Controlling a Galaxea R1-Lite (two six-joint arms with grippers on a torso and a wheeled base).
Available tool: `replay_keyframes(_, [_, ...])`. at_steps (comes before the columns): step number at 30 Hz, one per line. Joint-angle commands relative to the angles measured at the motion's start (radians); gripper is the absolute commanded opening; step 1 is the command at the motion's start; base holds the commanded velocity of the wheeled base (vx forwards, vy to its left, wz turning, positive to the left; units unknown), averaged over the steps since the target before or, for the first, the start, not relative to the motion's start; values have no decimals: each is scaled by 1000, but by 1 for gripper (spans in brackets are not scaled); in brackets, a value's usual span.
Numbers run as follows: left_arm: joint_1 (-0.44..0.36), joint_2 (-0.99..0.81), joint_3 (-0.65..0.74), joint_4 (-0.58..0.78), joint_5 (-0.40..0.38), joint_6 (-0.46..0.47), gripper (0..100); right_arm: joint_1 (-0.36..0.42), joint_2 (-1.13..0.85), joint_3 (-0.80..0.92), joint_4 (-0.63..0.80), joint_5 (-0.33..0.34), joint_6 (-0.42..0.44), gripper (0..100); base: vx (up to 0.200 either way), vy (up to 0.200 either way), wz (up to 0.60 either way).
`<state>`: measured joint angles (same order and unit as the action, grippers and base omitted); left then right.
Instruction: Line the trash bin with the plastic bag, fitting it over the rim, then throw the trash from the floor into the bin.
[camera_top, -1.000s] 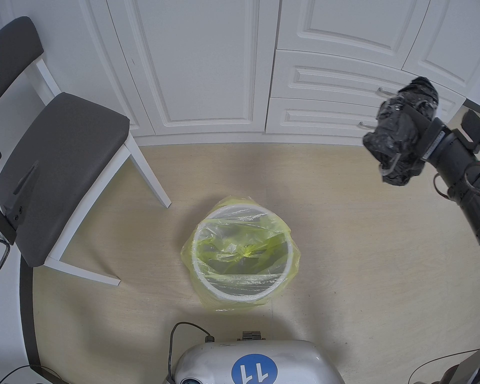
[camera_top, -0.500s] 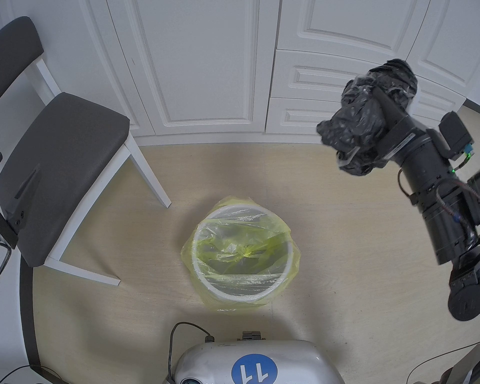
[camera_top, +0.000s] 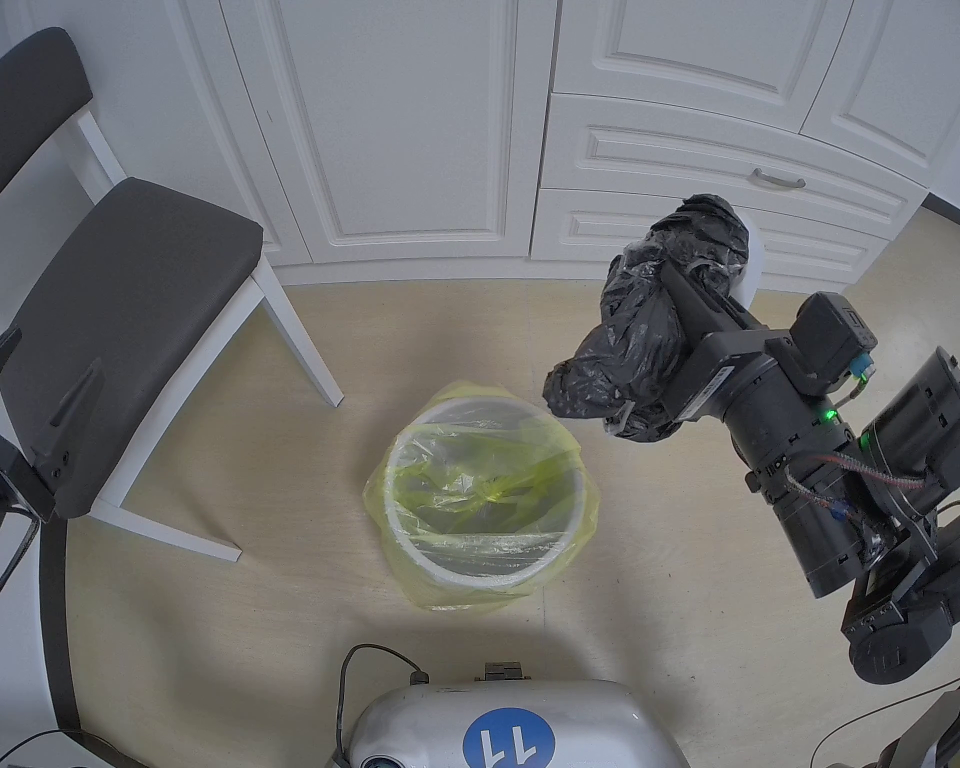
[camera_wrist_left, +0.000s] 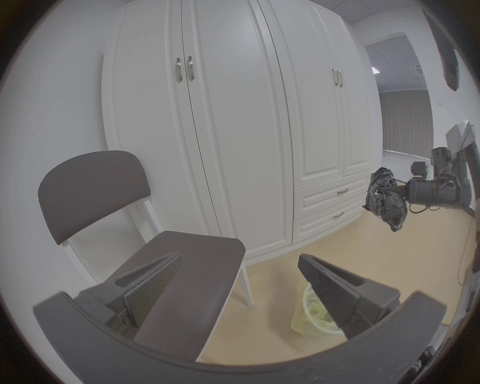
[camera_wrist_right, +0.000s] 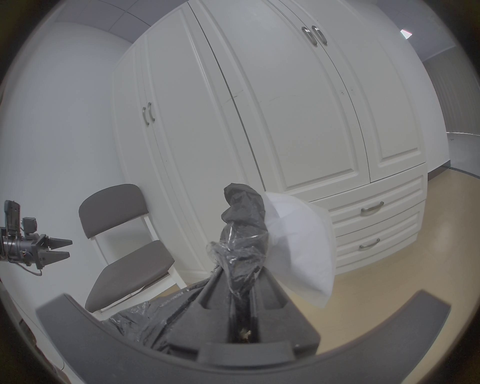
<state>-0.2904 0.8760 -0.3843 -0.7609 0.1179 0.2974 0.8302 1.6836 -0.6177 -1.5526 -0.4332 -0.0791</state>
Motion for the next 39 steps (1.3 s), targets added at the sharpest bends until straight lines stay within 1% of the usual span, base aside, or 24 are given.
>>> replay_keyframes(1, [-18,12,11,0,-7,3,100,7,24,1,-18,1,2,0,0,0,0])
replay_keyframes(7, [-19,14,11,0,-14,3,100,27,57,3,-18,-1,13,0,0,0,0])
replay_keyframes(10, [-26,11,13,9,-26,3,100,44,102,-7,-18,-1,39,0,0,0,0])
replay_keyframes(13, [-26,11,25,9,-35,14,100,44,142,-11,-18,-1,71,0,0,0,0])
replay_keyframes(15, [-24,8,36,6,-34,52,100,44,176,-24,-18,1,107,0,0,0,0])
replay_keyframes(16, [-24,8,36,6,-34,52,100,44,176,-24,-18,1,107,0,0,0,0])
replay_keyframes(17, [-24,6,45,0,-34,85,100,44,215,-54,-18,2,153,0,0,0,0])
replay_keyframes(18, [-24,3,47,-2,-34,89,100,43,225,-68,-18,4,176,0,0,0,0])
replay_keyframes(21, [-24,-3,45,-2,-34,89,100,27,281,-126,-18,8,280,0,0,0,0])
replay_keyframes(24, [-18,-3,41,-2,-34,88,100,-8,349,-180,-17,8,331,0,0,0,0])
replay_keyframes(26, [-16,-3,39,-2,-34,89,100,-23,389,-201,-17,8,338,0,0,0,0])
replay_keyframes(28, [-16,-2,41,-2,-34,89,100,-59,475,-240,-18,8,340,0,0,0,0])
replay_keyframes(31, [-16,-3,41,-2,-34,89,100,-79,558,-286,-18,8,343,0,0,0,0])
replay_keyframes(39, [-16,-5,41,-3,-34,89,100,-97,659,-340,-18,8,346,0,0,0,0])
